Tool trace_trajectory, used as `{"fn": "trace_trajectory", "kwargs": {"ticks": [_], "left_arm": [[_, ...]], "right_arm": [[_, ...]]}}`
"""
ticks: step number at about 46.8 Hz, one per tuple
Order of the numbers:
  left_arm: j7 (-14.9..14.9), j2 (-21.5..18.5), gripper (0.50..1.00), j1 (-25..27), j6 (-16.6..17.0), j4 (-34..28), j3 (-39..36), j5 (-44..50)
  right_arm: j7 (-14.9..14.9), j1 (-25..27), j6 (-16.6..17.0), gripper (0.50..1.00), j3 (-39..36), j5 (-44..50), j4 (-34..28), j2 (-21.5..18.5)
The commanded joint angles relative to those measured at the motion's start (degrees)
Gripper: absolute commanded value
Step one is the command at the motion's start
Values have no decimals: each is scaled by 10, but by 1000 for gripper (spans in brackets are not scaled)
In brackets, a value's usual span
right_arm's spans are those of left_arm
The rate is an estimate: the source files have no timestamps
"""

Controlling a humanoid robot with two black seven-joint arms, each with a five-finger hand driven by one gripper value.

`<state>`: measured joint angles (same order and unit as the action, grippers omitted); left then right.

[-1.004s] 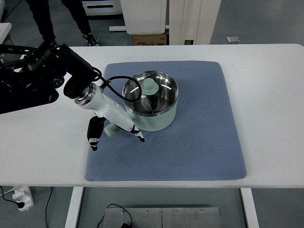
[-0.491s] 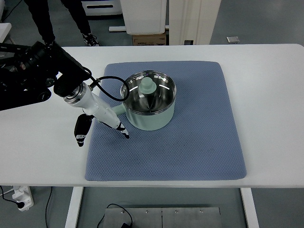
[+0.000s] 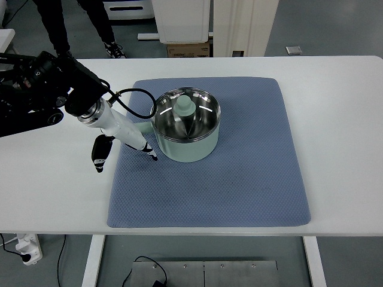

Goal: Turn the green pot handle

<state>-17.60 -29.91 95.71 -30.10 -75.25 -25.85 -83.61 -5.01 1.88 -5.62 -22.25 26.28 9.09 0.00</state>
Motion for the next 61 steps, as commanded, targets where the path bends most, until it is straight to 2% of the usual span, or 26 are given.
{"fn": "trace_trajectory", "kwargs": {"ticks": [1, 29, 38, 46, 47, 51, 61], "left_arm": [[2, 1, 1000, -1, 2, 3, 0, -3], [10, 9, 1000, -4, 17, 30, -3, -62], [-1, 1, 1000, -6, 14, 12, -3, -38], [-24, -2, 1000, -6, 14, -24, 0, -35], [-41, -2, 1000, -7, 13, -39, 1, -31], [-64, -2, 1000, -14, 14, -60, 2, -2], [-69, 3, 1000, -31, 18, -85, 31, 143]], "right_arm": [[0, 0, 0, 1000, 0, 0, 1, 0], [0, 0, 0, 1000, 0, 0, 0, 0], [0, 1, 0, 1000, 0, 0, 0, 0], [0, 0, 0, 1000, -1, 0, 1, 0], [0, 0, 0, 1000, 0, 0, 0, 0], [0, 0, 0, 1000, 0, 0, 0, 0], [0, 0, 0, 1000, 0, 0, 0, 0]]}}
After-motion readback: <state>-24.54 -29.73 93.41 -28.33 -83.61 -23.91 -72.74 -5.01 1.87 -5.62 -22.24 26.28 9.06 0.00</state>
